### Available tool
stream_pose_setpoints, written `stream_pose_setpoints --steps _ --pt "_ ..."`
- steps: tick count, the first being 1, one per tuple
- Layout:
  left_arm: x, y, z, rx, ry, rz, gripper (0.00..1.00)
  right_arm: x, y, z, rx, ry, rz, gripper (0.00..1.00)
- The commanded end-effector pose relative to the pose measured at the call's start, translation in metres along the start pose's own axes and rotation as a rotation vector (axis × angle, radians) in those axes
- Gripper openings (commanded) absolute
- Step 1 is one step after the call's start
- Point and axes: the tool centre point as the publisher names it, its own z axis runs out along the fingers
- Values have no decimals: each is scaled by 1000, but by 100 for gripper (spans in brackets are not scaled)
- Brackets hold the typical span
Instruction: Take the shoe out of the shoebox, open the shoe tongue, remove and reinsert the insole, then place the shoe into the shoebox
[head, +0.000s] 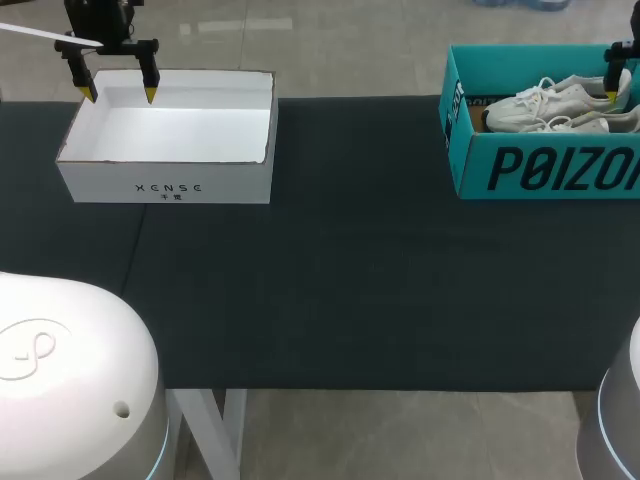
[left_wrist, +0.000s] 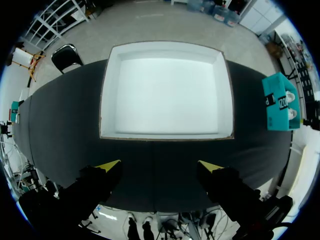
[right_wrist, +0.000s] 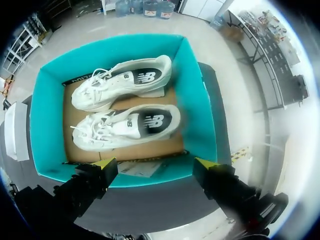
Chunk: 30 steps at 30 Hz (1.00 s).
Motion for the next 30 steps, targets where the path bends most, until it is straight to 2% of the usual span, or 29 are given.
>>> stream_pose_setpoints --steps 1,5,11,18,24,30 --pt "0 0 0 0 0 0 100 -6 20 8 7 26 -23 100" --pt "0 0 0 0 0 0 100 -7 31 20 0 61 -47 100" --pt "0 0 0 0 0 0 100 -10 34 39 36 60 -65 100" --pt "0 0 0 0 0 0 100 -14 43 64 32 56 -64 100" --pt "0 0 0 0 0 0 100 -22 40 76 38 81 -41 100" --pt "0 0 0 0 0 0 100 -19 39 84 44 83 -57 100"
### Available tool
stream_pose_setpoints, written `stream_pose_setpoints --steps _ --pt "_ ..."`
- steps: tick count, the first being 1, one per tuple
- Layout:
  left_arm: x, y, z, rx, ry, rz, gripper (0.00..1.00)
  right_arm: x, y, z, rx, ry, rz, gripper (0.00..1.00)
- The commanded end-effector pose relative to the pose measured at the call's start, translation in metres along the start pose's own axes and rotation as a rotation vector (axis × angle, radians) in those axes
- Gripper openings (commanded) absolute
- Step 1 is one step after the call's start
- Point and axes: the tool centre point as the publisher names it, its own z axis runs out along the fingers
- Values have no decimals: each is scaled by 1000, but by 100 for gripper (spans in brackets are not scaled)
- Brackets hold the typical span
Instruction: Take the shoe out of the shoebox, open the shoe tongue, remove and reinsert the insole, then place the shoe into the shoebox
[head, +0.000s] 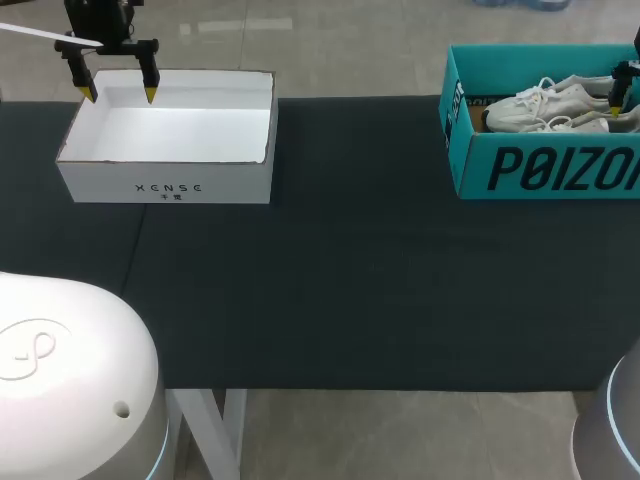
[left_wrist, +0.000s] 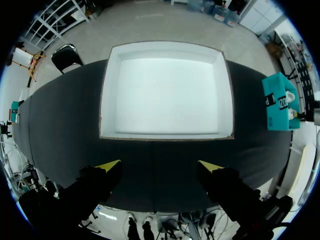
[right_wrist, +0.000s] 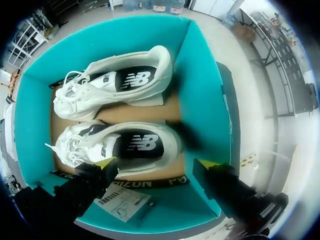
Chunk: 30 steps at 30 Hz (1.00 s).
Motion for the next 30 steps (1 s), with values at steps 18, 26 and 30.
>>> stream_pose_setpoints --steps 18,26,30 --pt "0 0 0 0 0 0 100 -10 14 43 59 22 -5 100" --pt "0 0 0 0 0 0 100 -11 15 49 104 16 -15 100" --pt "0 0 0 0 0 0 100 -9 14 49 113 5 -16 86"
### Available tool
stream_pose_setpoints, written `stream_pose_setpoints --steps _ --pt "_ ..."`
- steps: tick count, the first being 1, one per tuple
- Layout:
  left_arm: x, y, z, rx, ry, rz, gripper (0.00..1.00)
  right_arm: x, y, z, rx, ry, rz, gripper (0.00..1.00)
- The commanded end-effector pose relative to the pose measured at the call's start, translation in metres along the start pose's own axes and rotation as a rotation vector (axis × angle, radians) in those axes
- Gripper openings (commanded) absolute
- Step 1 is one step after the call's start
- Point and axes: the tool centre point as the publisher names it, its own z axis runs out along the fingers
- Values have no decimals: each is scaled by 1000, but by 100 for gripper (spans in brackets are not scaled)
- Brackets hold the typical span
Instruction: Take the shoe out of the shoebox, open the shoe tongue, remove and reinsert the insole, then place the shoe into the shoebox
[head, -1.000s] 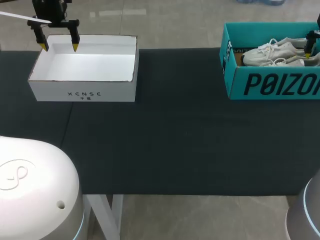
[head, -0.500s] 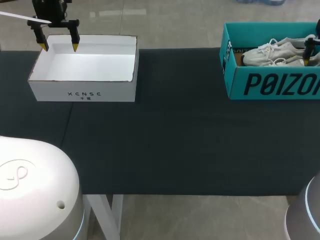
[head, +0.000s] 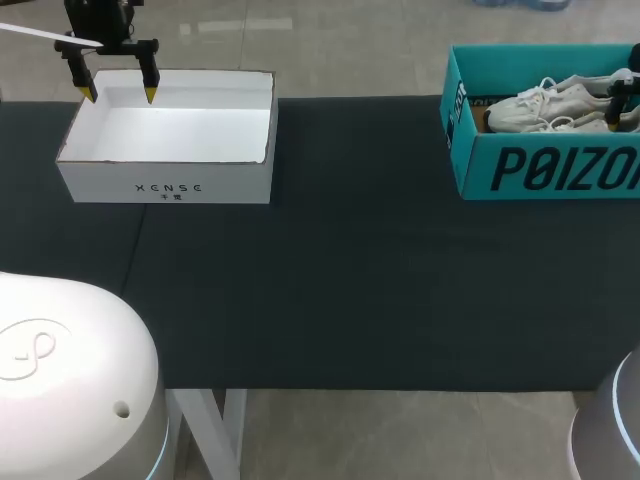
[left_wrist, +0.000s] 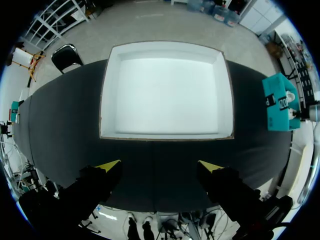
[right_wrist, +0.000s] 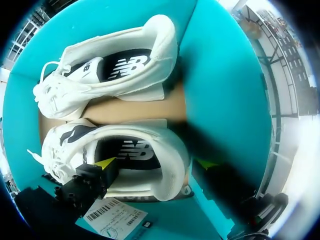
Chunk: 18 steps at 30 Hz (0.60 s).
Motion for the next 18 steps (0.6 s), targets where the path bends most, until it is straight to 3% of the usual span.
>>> stream_pose_setpoints --steps 1,5,11,18 --pt "0 0 0 0 0 0 100 0 8 2 45 -4 0 75" --pt "0 0 0 0 0 0 100 1 6 0 47 -8 14 51" --pt "0 0 0 0 0 0 100 0 5 3 72 -27 23 41" --pt "0 0 0 0 0 0 100 -10 -4 6 103 -67 95 12"
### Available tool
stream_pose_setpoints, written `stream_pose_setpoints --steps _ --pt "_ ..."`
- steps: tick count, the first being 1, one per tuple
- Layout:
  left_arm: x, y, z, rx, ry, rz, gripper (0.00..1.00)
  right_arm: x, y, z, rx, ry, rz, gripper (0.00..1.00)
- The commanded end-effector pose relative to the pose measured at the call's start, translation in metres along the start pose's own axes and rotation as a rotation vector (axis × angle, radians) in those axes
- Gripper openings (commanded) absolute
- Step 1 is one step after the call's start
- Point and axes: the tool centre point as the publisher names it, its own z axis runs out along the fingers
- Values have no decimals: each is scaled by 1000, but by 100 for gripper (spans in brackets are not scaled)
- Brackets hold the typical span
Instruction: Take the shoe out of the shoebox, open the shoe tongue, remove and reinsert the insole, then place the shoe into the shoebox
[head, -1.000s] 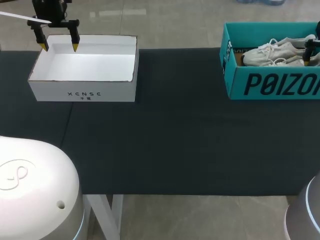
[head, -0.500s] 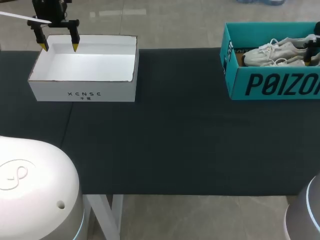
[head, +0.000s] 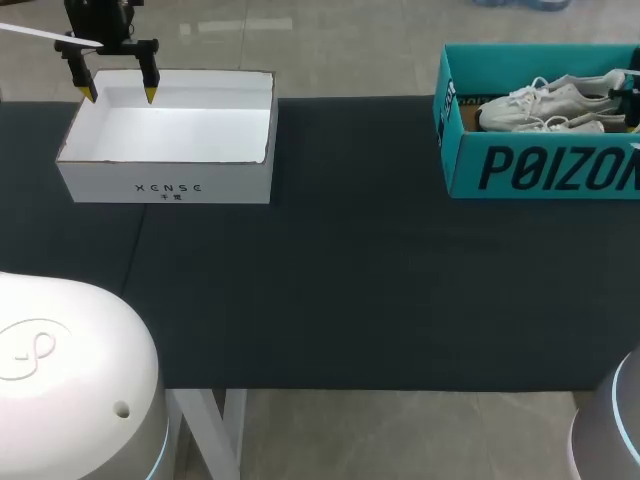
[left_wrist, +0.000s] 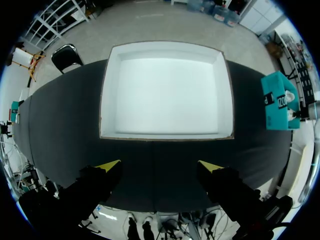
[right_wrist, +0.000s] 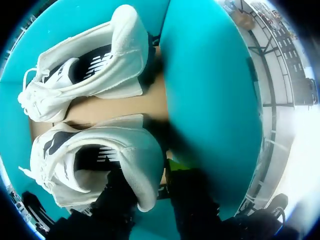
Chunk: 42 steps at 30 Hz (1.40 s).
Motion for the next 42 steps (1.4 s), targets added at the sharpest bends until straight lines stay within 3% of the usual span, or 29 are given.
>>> stream_pose_setpoints --steps 1,10,26,33,42 --pt "0 0 0 0 0 0 100 -2 3 1 36 -11 21 7" --pt "0 0 0 0 0 0 100 -10 5 0 34 -23 70 0" --pt "0 0 0 0 0 0 100 -14 -6 -52 -41 -37 206 0" --pt "0 0 0 0 0 0 100 -8 -9 -98 -74 -59 239 0" --pt "0 0 0 0 0 0 100 14 -18 -183 -148 -141 242 0"
